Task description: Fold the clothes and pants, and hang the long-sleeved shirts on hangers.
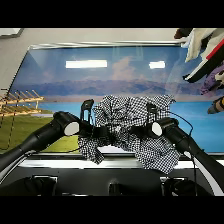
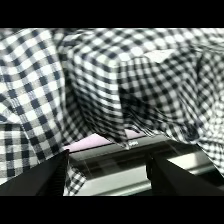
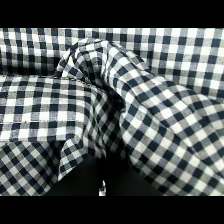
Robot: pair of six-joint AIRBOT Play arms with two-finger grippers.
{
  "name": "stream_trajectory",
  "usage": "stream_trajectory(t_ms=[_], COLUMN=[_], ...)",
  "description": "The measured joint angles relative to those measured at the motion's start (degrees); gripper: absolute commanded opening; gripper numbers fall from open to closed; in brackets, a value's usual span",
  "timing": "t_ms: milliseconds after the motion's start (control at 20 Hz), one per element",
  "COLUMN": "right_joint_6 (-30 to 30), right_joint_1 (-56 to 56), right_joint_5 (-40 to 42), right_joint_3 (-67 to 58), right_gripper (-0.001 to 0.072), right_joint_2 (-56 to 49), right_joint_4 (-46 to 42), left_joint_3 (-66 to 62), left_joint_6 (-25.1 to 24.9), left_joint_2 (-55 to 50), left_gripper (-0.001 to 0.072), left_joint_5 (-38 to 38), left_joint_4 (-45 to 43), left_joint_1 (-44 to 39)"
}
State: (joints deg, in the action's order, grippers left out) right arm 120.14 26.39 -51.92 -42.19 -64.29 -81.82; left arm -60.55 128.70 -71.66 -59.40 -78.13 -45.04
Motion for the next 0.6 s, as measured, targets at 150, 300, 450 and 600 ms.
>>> stream_trajectory(t_ms=[150, 300, 450, 600], right_joint_6=[0.0, 0.04, 0.22, 0.26], right_joint_1=[0.0, 0.0, 0.0, 0.0], right_joint_5=[-0.57, -0.79, -0.96, -1.03], right_joint_3=[-0.22, -0.81, -1.18, -1.31], right_gripper=[0.0028, 0.0028, 0.0028, 0.0028], right_joint_2=[0.07, 0.09, 0.09, 0.09], right_joint_4=[0.11, 0.22, 0.26, 0.24], left_joint_3=[-2.62, -6.67, -9.22, -10.23], left_joint_6=[2.23, 2.95, 3.93, 4.66], left_joint_2=[-3.52, -8.13, -11.52, -13.42], left_gripper=[0.0549, 0.0495, 0.0424, 0.018], left_joint_5=[-0.11, -0.26, -1.42, -2.4], left_joint_4=[-1.68, -3.37, -4.26, -4.98], left_joint_1=[-0.7, -1.55, -1.95, -2.08])
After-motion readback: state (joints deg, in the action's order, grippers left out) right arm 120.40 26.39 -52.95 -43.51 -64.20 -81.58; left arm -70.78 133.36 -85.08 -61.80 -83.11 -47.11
